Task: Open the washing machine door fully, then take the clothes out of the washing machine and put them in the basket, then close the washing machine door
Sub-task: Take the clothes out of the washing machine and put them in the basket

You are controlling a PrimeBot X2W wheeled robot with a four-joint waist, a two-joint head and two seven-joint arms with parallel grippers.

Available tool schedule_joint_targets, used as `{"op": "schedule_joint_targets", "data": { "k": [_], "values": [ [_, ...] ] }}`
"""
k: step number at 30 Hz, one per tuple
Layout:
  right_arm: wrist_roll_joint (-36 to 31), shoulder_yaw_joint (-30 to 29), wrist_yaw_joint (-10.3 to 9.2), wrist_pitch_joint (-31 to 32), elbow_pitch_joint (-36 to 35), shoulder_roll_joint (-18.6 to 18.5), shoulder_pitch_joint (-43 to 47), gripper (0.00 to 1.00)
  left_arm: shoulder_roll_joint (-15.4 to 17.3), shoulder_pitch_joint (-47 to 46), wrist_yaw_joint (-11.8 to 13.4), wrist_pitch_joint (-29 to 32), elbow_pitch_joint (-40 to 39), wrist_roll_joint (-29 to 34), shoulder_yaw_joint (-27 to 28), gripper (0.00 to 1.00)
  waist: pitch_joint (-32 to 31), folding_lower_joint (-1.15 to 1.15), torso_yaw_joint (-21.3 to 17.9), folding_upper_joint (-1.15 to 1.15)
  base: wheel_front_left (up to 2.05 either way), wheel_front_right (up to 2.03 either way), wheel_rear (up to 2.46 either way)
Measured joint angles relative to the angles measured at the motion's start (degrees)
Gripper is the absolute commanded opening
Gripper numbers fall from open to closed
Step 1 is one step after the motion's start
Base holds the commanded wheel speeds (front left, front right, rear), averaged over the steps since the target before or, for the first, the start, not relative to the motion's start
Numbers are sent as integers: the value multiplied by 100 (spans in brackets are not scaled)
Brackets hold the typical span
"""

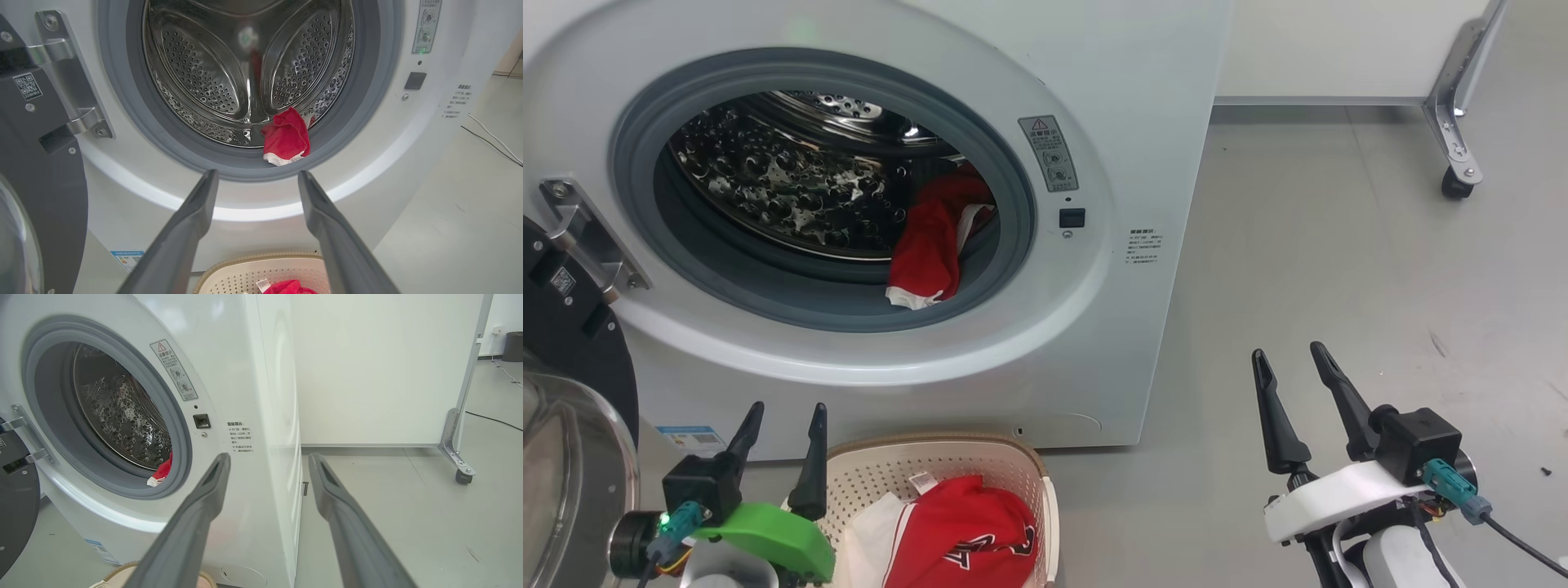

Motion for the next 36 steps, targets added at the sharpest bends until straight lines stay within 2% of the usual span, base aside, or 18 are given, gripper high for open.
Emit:
{"op": "schedule_joint_targets", "data": {
  "k": [5, 15, 36],
  "values": [
    [0, 16, 1, 0, -23, 1, 1, 100, -122, 194, 53, -1, -336, 5, 32, 100, -12, 0, -14, 0, 0, 0, 0],
    [0, 24, 43, 0, -47, 1, 41, 100, -135, 401, 78, -1, -713, 91, 101, 100, 8, 0, -40, 0, 0, 0, 0],
    [0, 48, 44, 0, -54, 1, 74, 100, -158, 663, 100, -1, -1091, 144, 156, 100, 42, 0, -64, 0, 0, 0, 0]
  ]
}}
